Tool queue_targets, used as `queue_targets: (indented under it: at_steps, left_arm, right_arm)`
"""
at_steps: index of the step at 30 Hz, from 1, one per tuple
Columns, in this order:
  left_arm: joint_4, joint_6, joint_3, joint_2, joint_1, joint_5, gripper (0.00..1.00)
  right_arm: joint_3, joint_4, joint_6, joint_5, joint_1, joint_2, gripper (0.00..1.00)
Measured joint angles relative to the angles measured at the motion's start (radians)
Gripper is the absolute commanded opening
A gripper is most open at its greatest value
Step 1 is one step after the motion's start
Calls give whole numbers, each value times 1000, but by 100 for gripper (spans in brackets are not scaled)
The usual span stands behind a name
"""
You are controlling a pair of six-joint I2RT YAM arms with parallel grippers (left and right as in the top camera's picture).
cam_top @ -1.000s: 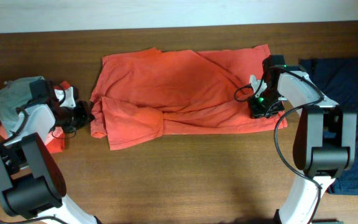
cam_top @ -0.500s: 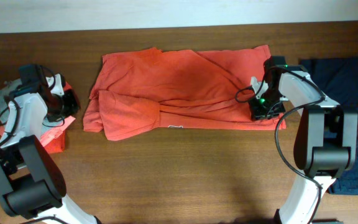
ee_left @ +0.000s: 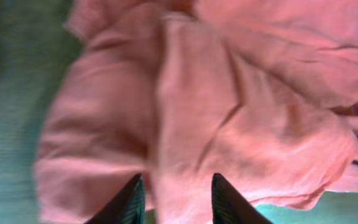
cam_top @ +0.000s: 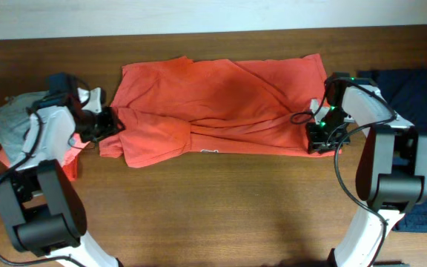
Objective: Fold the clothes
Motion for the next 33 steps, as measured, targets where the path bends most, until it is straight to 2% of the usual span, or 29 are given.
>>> queue_targets:
  at_steps: [7, 15, 17, 22, 25, 26, 27, 28, 33]
  left_arm:
    - [108, 0, 0, 11, -28, -32, 39]
    - [183, -1, 0, 124, -28, -44, 37]
    - [192, -4, 0, 137, -28, -39, 24]
    - [206, -2, 1, 138, -28, 27, 4]
    - [191, -4, 14, 138, -28, 89, 0]
    - [183, -5, 24, 138, -28, 111, 0]
    - [179, -4, 32, 138, -28, 123, 0]
    - [166, -4, 46, 138, -28, 140, 0]
    - [105, -4, 64, 130, -28, 159, 0]
  right_arm:
    - [0, 6, 11, 0, -11, 2, 38]
    - [0, 9, 11, 0, -11, 2, 38]
    - [0, 9, 11, 0, -11, 2, 37]
    - [0, 14, 11, 0, -11, 2, 35]
    - [0, 14, 11, 0, -11, 2, 34]
    - [0, 14, 12, 0, -11, 2, 31]
    - [0, 14, 11, 0, -11, 2, 22]
    - [0, 16, 12, 0, -11, 2, 19]
    - [6, 2, 30, 0, -11, 2, 23]
